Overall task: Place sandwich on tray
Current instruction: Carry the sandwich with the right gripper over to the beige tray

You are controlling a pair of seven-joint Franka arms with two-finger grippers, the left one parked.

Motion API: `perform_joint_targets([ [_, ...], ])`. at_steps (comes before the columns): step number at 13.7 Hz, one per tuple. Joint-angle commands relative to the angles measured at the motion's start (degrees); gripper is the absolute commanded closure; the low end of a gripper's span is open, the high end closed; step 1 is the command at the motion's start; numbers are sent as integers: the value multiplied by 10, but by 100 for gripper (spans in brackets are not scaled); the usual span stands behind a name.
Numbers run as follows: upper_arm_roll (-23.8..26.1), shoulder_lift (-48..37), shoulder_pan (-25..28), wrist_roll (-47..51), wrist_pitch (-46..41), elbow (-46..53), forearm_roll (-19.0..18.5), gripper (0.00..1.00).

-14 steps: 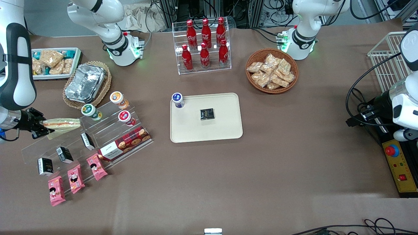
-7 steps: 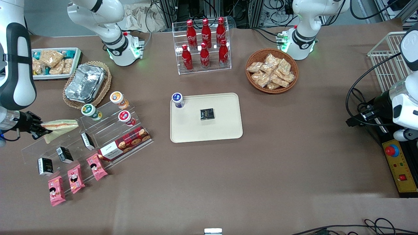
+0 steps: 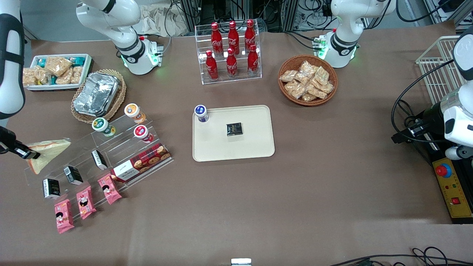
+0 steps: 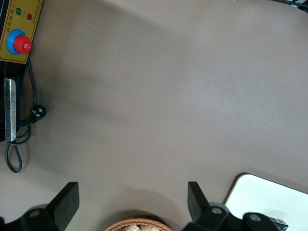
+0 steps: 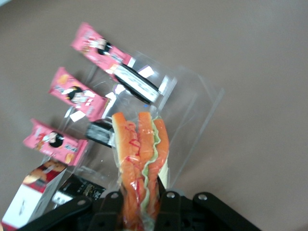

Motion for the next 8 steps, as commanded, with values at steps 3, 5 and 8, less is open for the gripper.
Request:
perform_joint_targets([
  [3,1,-1,76,-131,-11,49,-1,100],
  [5,1,-8,121,-151,-11,52,-22,100],
  [8,1,-19,196,-191,-11,53,-43,100],
])
